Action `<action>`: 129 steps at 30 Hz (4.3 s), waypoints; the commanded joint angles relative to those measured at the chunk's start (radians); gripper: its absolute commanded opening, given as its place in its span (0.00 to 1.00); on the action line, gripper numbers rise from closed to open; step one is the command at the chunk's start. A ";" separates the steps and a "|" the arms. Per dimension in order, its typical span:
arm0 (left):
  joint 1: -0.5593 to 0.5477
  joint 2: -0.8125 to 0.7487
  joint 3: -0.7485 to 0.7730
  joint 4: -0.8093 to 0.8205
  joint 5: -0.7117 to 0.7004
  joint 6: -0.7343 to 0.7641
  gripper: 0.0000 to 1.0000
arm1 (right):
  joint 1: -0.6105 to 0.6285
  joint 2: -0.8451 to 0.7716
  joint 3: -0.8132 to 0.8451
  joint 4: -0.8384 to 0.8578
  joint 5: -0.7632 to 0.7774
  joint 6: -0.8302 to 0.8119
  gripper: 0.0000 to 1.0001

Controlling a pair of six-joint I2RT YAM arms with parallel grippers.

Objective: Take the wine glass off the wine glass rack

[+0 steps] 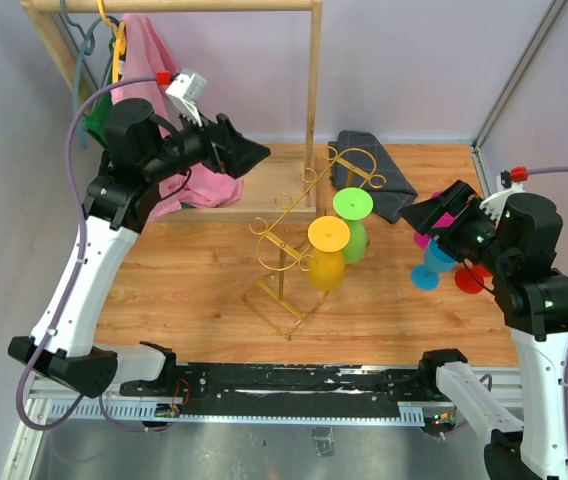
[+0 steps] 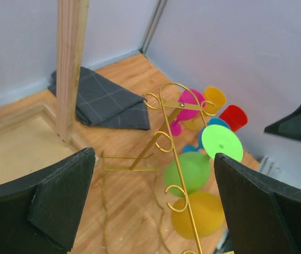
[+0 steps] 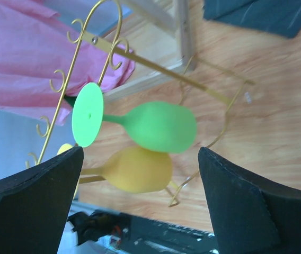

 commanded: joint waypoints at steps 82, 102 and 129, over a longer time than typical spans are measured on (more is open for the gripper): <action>0.207 0.110 -0.149 0.183 0.451 -0.713 0.99 | 0.286 -0.060 -0.294 0.397 0.081 0.478 0.01; 0.241 0.192 0.059 0.437 0.534 -0.818 0.99 | 0.287 -0.137 0.164 0.109 0.206 0.383 0.01; 0.158 0.262 0.057 1.258 0.554 -1.062 0.99 | 0.450 0.515 0.194 1.706 -0.085 0.794 0.01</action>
